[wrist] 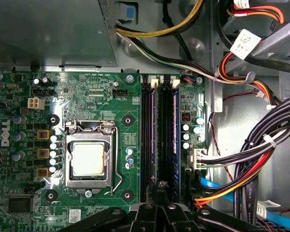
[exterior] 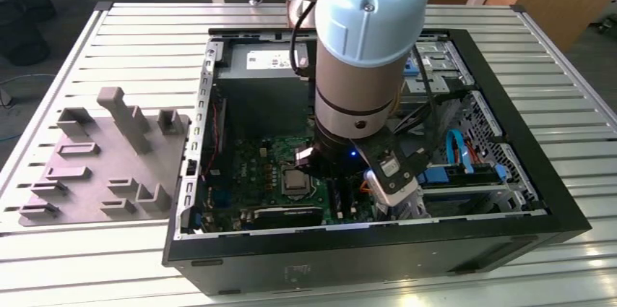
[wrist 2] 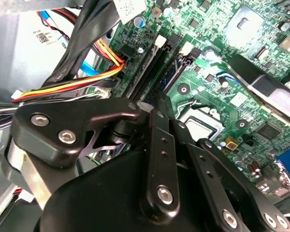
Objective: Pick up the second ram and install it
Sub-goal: 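Press down the second ram until it locks into place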
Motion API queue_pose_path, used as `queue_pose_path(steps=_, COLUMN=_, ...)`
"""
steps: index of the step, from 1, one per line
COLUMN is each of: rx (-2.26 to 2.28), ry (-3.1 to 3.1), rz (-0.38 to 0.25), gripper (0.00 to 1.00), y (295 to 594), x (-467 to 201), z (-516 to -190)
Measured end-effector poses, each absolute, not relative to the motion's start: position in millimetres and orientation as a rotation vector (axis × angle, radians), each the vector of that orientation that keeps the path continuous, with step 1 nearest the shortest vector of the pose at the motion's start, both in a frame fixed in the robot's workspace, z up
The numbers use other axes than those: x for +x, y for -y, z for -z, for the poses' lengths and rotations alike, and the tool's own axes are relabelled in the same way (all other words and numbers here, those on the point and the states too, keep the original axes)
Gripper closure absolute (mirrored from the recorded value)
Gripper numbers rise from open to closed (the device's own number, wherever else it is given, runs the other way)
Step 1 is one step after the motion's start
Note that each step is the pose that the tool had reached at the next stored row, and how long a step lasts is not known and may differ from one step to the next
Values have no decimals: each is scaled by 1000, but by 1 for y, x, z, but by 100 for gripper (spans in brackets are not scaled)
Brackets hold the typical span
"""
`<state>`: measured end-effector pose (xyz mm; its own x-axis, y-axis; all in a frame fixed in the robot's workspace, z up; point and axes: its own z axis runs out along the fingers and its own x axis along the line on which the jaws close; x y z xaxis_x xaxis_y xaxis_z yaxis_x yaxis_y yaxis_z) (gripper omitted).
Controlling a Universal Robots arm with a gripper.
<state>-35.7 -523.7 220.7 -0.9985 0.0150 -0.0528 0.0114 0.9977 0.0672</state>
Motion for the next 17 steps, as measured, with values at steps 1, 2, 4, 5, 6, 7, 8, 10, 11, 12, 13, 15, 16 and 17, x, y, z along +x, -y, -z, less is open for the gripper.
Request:
queue_pose_path(steps=1, rx=20, ry=-3087, rz=-103, gripper=89, y=524, x=-36, z=-221)
queue_pose_path(steps=2, rx=20, ry=-3087, rz=-103, gripper=89, y=524, x=-36, z=-221)
queue_pose_path(steps=4, rx=20, ry=-3086, rz=-104, gripper=89, y=524, x=-36, z=-220)
queue_pose_path(steps=5, rx=20, ry=-3086, rz=-104, gripper=89, y=524, x=-36, z=-220)
queue_pose_path(steps=6, rx=20, ry=-3087, rz=-103, gripper=89, y=524, x=-36, z=-219)
queue_pose_path(steps=7, rx=20, ry=-3087, rz=-103, gripper=89, y=524, x=-36, z=-219)
queue_pose_path(steps=8, rx=20, ry=-3087, rz=-103, gripper=89, y=524, x=-36, z=-219)
queue_pose_path(steps=10, rx=20, ry=-3086, rz=-104, gripper=89, y=524, x=-36, z=-218)
queue_pose_path(steps=11, rx=20, ry=-3086, rz=-104, gripper=89, y=524, x=-36, z=-218)
queue_pose_path(steps=12, rx=20, ry=-3086, rz=-104, gripper=89, y=524, x=-36, z=-218)
queue_pose_path(steps=13, rx=20, ry=-3086, rz=-104, gripper=89, y=524, x=-36, z=-218)
queue_pose_path(steps=15, rx=20, ry=-3086, rz=-104, gripper=89, y=524, x=-36, z=-218)
queue_pose_path(steps=16, rx=20, ry=-3086, rz=-104, gripper=89, y=524, x=-36, z=-217)
queue_pose_path(steps=17, rx=20, ry=-3087, rz=-103, gripper=89, y=524, x=-36, z=-217)
